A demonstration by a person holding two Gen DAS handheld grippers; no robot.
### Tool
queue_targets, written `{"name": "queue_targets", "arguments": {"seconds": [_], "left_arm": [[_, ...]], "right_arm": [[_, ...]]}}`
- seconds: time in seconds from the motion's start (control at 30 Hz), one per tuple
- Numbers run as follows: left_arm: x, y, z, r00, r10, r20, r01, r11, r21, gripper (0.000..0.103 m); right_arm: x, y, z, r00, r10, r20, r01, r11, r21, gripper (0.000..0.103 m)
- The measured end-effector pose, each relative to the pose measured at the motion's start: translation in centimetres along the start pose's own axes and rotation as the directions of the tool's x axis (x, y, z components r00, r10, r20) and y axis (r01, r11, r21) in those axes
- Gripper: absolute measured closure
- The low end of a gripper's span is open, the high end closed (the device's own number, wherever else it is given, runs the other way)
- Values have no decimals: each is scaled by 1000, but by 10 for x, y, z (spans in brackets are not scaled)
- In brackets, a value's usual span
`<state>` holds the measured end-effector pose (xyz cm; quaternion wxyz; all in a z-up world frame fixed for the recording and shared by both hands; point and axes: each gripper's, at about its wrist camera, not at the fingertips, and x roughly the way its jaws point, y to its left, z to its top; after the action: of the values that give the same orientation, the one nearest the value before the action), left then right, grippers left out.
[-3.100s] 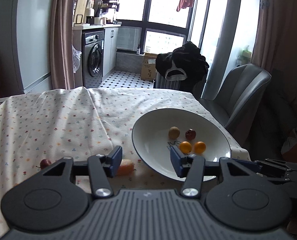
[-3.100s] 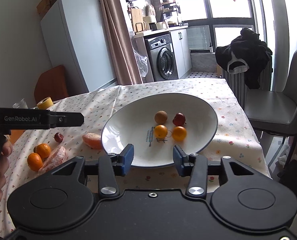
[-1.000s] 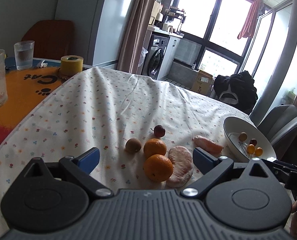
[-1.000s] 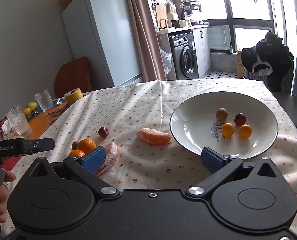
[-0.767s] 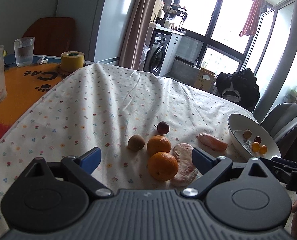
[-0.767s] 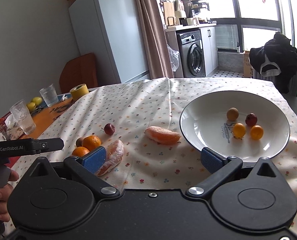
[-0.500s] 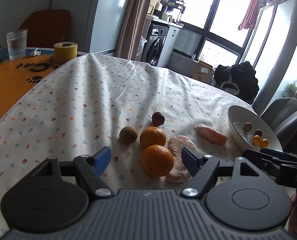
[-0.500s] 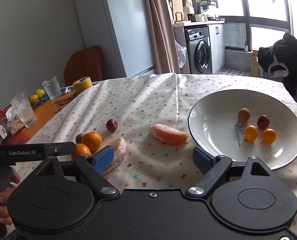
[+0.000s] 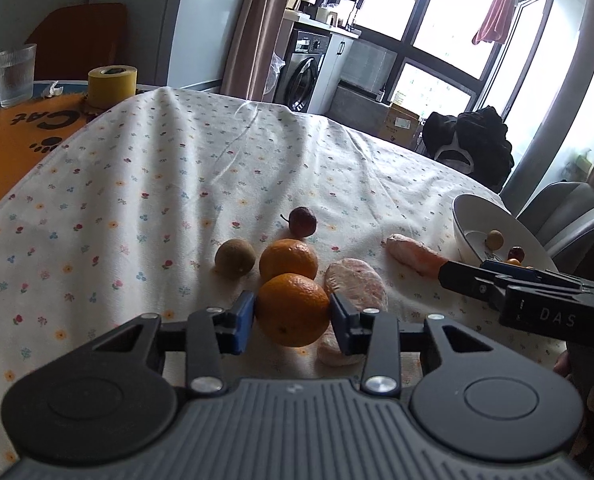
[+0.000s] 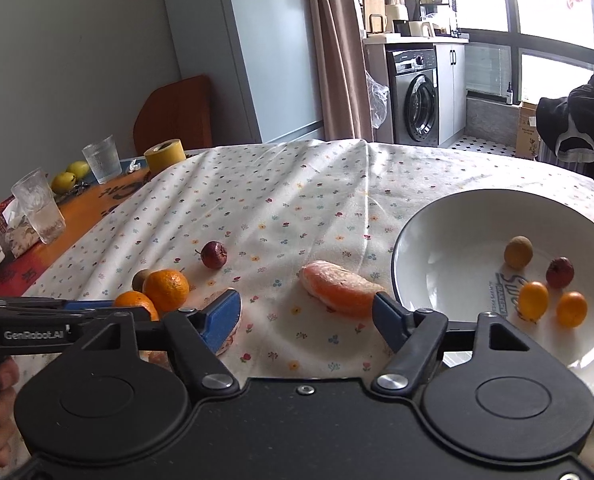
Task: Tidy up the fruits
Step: 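Grasp the large orange with the left tool, then close the right tool on the plastic-wrapped pink fruit piece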
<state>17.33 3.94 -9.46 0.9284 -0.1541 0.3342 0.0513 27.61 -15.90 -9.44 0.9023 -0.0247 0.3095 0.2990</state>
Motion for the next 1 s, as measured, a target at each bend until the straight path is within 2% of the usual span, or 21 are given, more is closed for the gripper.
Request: {"name": "queue_targets", "arguments": {"seconds": [0.27,0.57,0.7,0.8,1.0], "left_arm": [[-10,11,14,999,30,41,-28,999,-29,64],[-10,25,19,998,53,46,-50,997,-62,64],[-10,29,19,998,54,46,-50,996,-74,64],[-11,29,18,997,52,49,-48,996,-74,64],[-13,30,18,997,52,49,-48,996,-77,64]], "right_arm": [[18,0,8,1000,-1,-16,0,999,-32,40],[36,0,15,999,-38,-32,35,995,-92,46],[45,2,13,996,-70,-49,63,990,-129,60],[48,5,13,994,-96,-50,87,984,-156,65],[47,5,13,994,-93,-64,84,987,-136,66]]}}
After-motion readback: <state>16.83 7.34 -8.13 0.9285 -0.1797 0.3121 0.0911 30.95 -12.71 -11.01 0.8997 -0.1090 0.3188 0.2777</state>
